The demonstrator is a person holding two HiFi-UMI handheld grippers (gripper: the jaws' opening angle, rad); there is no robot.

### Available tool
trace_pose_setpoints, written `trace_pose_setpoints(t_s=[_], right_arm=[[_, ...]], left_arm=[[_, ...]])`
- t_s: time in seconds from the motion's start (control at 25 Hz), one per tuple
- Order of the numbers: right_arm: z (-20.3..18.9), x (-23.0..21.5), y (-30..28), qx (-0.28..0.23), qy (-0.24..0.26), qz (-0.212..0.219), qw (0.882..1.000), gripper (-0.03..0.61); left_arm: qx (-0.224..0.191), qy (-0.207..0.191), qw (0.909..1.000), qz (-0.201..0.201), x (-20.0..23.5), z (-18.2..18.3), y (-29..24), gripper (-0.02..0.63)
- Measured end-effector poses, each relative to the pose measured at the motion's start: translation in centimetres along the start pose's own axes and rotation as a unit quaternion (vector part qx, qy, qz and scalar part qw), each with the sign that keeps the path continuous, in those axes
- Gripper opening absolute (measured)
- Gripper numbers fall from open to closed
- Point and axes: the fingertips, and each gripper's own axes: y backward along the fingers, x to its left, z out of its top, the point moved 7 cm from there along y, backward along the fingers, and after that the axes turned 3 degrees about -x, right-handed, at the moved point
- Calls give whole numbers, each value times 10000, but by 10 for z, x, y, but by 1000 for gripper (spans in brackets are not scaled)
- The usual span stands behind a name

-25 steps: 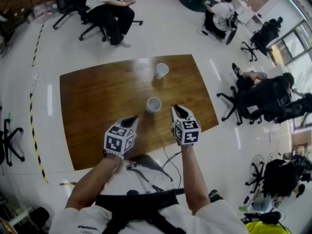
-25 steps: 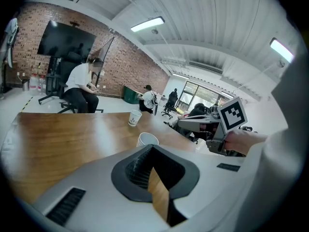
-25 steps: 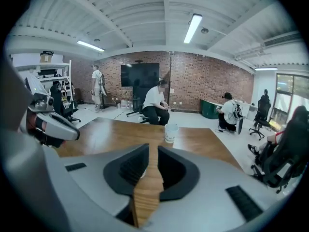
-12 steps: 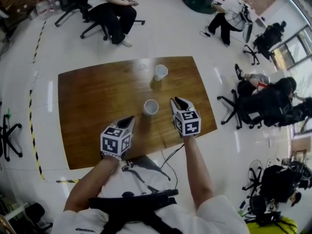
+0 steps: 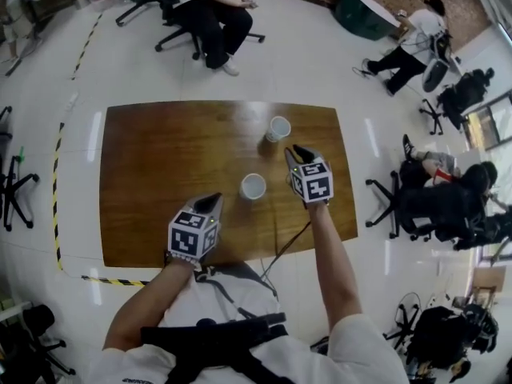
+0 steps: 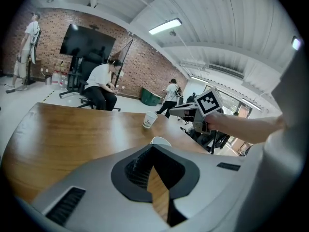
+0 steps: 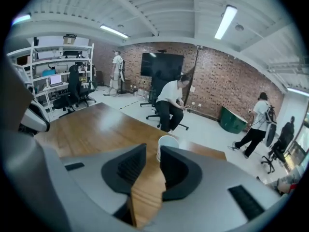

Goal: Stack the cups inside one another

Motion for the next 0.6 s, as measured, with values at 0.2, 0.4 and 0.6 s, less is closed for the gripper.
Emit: trace_pose_setpoints(t_s=[0.2, 0.4, 0.6], right_arm=[[14, -11, -35, 88, 288, 244, 9992, 120], [19, -26, -72, 295, 519, 470, 9971, 120], [16, -31, -103, 486, 672, 630, 9946, 129]], left_arm=[[-86, 199, 9994, 254, 6, 1, -3, -3], [-143, 399, 9979, 491, 7, 6, -13, -3], [-203, 593, 9956, 690, 13, 2, -18, -3]])
